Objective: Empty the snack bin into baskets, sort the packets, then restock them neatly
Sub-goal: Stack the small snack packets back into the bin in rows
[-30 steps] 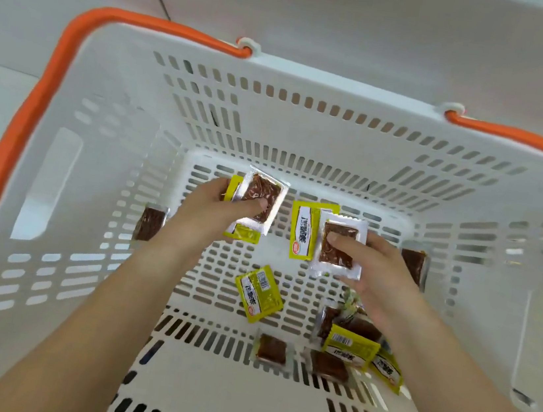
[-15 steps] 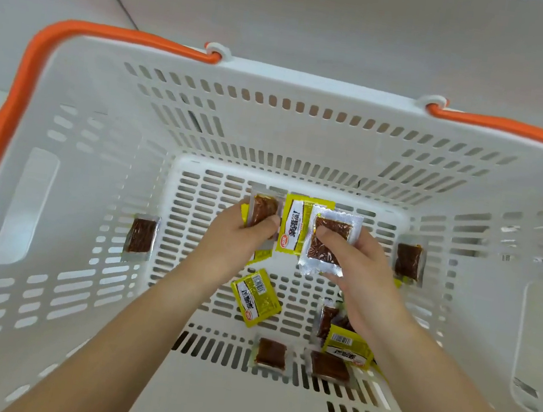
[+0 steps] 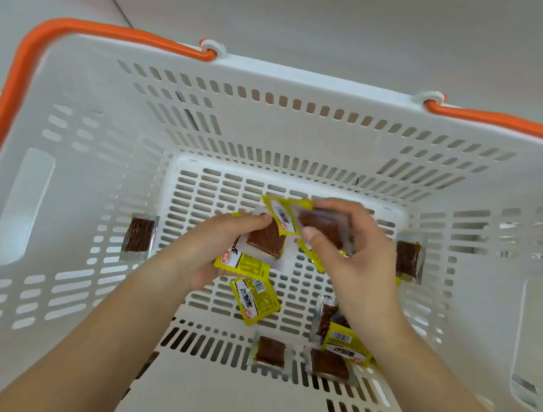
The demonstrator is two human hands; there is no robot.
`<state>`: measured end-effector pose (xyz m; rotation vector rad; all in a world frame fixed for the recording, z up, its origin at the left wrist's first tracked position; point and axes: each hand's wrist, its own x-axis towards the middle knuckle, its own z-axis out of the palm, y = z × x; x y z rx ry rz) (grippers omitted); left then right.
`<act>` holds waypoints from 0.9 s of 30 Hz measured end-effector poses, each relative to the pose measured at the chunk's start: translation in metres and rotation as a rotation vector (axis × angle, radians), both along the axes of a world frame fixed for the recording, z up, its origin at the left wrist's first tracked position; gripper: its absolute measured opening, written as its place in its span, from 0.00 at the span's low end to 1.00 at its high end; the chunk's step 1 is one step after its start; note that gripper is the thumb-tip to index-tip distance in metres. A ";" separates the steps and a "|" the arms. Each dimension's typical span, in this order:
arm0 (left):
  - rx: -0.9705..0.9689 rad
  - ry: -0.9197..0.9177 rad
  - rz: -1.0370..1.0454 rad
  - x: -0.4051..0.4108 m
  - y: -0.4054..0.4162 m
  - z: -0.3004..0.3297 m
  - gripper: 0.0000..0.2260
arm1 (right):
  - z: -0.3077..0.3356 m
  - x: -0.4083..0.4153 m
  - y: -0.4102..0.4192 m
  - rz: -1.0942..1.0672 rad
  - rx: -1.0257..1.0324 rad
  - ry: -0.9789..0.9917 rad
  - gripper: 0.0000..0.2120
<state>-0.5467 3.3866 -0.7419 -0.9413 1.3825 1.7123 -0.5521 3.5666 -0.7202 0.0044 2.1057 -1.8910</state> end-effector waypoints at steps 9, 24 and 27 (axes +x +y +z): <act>0.121 0.027 -0.089 -0.001 -0.016 0.005 0.17 | -0.011 0.007 0.000 0.360 0.219 0.137 0.23; -0.104 0.258 0.181 0.005 0.016 0.007 0.23 | -0.019 0.003 0.004 -0.198 -0.355 -0.689 0.13; -0.033 0.276 0.124 0.006 0.018 0.007 0.16 | -0.019 0.004 0.002 -0.265 -0.431 -0.680 0.14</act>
